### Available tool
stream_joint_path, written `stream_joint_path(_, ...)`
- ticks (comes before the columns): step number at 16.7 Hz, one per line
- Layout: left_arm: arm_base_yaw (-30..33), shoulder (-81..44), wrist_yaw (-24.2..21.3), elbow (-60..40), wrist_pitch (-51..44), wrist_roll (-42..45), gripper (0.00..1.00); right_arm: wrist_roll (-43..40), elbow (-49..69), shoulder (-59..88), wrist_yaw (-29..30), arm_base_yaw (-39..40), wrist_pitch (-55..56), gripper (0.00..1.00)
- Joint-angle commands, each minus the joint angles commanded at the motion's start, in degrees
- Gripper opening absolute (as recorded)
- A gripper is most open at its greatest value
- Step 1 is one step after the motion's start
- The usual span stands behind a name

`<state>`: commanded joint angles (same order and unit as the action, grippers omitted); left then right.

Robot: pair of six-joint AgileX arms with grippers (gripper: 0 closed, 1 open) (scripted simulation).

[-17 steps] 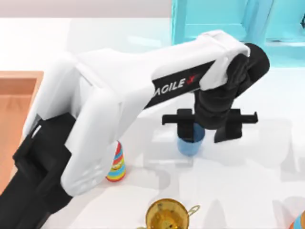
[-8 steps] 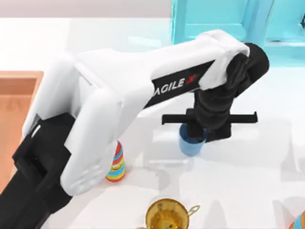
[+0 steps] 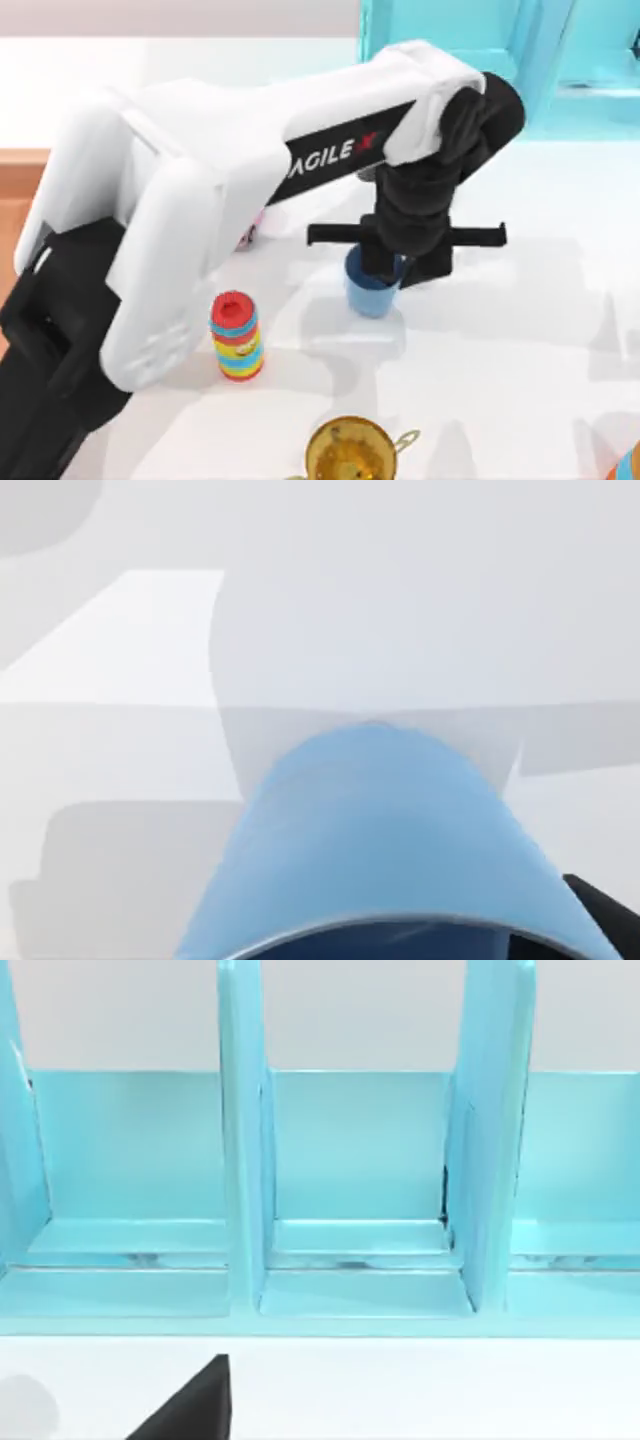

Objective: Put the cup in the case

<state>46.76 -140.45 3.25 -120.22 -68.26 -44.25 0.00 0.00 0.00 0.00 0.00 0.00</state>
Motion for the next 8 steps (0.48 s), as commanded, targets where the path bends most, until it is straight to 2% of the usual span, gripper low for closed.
stream_joint_path(4, -10.6, 8.22, -1.46, 8.67, -4.02, 12.78, 0.0, 0.0, 0.0, 0.0, 0.0, 0.0, 0.0, 1.0)
stream_joint_path(8, -29.7, 21.42, -2.61, 17.96, -6.38, 30.87, 0.0, 0.0, 0.0, 0.0, 0.0, 0.0, 0.0, 1.0)
